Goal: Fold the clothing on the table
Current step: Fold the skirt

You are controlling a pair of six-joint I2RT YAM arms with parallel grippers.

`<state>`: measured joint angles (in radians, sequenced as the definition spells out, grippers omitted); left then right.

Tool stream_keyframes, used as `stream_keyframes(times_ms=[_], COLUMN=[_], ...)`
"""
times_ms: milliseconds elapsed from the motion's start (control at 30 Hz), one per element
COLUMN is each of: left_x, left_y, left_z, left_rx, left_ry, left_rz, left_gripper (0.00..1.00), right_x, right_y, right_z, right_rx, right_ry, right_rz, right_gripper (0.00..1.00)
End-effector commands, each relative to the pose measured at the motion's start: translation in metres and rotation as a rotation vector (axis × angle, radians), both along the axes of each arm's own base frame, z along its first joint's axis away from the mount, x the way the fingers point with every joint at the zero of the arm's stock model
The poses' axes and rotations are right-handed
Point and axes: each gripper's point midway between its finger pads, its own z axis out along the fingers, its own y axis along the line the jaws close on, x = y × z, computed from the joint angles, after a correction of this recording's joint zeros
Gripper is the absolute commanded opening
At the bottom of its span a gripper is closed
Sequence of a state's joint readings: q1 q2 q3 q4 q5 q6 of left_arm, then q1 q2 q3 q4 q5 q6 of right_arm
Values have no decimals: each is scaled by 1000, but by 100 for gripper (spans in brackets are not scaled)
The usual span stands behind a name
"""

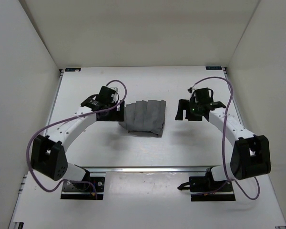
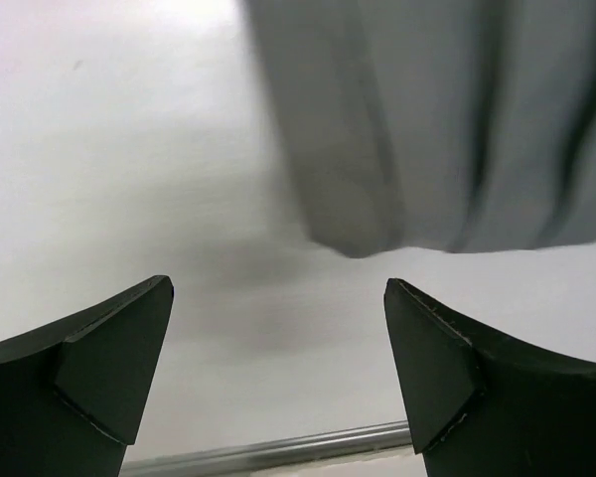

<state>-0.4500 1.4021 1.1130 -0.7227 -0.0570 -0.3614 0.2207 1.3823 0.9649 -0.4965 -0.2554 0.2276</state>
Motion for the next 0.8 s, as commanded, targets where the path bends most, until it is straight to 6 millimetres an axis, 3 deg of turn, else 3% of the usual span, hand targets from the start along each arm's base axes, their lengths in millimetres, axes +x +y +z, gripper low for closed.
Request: stream_keyframes(times_ms=[0,67,200,267,500,767], left_x=[-16,-17,-18,-17,-24,-9], left_y=[39,41,39,32,37,33], left_z=[-22,-24,-30,-32,-50,-35], left_rx=[162,187,173,142,159,130], left_ry=[123,130,133,130,180,98], left_rz=[39,35,23,3,7,2], left_gripper=[98,98,98,99,98,98], right_x=[-4,0,15,19,39,55], right_y=[-33,-36,-21,-20,-9,13], right_z=[-13,-15,-8,-10,-11,-6], right_rx=[-127,-134,-141,-164,-203,-203], right_ry=[88,99,84,99,135,144], right_rz=[-49,-63,-35,-26,8,48], right_gripper=[75,77,80,80,78,78])
